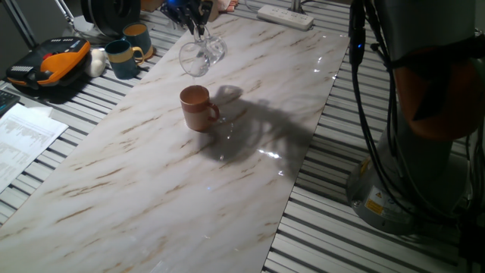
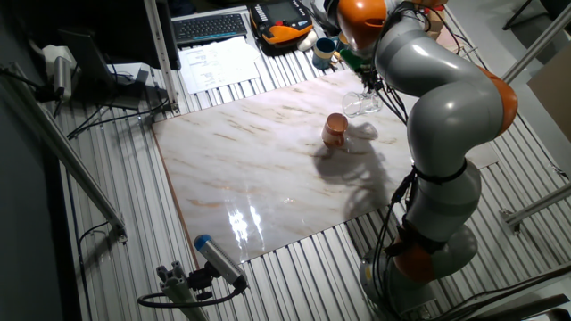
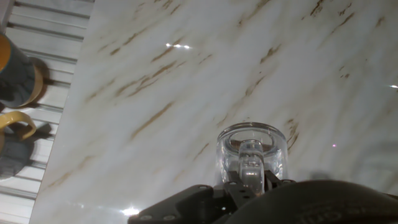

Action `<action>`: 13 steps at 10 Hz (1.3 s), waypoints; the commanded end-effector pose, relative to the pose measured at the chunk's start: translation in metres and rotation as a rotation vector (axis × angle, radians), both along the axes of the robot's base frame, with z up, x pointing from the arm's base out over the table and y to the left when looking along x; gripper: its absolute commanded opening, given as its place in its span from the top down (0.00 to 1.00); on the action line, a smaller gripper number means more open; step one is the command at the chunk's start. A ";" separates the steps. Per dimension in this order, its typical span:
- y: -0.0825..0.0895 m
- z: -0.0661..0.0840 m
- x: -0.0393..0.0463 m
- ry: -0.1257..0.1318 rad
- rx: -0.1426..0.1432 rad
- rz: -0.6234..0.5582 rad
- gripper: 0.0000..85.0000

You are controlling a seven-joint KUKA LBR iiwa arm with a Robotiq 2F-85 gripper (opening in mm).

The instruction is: Pour the water from one cup into another empty cup

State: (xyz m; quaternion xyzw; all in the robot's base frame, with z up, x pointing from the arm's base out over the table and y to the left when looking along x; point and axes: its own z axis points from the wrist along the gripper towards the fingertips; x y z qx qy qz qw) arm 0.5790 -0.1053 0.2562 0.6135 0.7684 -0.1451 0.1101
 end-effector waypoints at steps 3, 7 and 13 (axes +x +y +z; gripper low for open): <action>0.001 0.001 -0.0001 -0.001 -0.013 0.001 1.00; 0.003 0.003 -0.0016 -0.010 -0.011 0.005 1.00; 0.005 0.006 -0.0027 -0.016 -0.024 0.015 1.00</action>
